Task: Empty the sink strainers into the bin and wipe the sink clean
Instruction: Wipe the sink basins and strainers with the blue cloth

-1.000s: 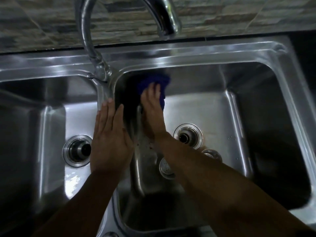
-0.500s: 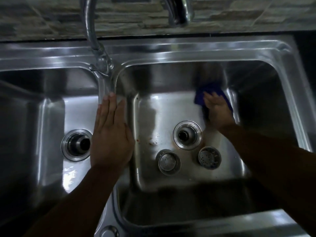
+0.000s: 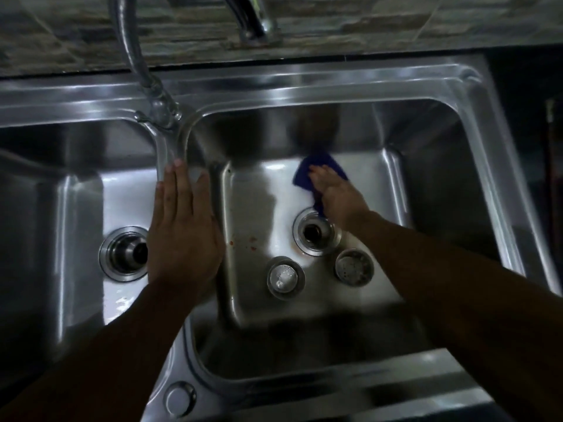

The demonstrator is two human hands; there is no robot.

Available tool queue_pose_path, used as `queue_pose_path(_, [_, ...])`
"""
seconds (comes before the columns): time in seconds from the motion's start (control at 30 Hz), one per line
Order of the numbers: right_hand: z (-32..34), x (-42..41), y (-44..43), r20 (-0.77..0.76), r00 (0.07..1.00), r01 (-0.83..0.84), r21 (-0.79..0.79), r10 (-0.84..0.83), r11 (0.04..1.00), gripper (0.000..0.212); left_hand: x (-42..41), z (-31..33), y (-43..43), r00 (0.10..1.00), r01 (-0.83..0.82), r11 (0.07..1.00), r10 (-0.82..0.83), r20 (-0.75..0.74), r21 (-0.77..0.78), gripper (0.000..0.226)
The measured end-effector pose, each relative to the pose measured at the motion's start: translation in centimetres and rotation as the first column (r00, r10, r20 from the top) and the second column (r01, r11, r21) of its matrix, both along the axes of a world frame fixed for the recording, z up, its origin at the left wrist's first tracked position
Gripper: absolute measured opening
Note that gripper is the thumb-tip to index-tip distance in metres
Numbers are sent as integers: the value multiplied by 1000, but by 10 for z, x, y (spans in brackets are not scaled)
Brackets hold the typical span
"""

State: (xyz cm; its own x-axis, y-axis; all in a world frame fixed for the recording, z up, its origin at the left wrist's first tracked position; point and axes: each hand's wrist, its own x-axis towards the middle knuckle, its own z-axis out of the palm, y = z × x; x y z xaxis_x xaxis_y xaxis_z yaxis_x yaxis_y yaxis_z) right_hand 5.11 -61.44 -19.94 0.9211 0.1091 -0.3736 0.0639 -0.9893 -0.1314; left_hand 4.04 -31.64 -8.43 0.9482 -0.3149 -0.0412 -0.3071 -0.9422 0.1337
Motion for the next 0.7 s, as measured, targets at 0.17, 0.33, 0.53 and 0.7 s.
queue_pose_path(0.17, [15, -24, -79, -165, 975, 112, -200, -146, 973, 72, -10, -1, -21, 977, 211, 968, -207, -41, 133, 69])
queue_pose_path(0.33, [26, -77, -82, -287, 942, 119, -198, -174, 973, 75, -51, -30, -107, 889, 364, 931, -336, -310, 33, 75])
queue_pose_path(0.53, [20, -118, -82, -377, 918, 53, -185, -121, 981, 71, -99, -77, -189, 796, 262, 961, -267, -543, -88, 110])
queue_pose_path(0.7, [16, -114, -85, -421, 900, 37, -192, -116, 981, 67, -102, -90, -201, 821, 148, 982, -186, -539, -114, 82])
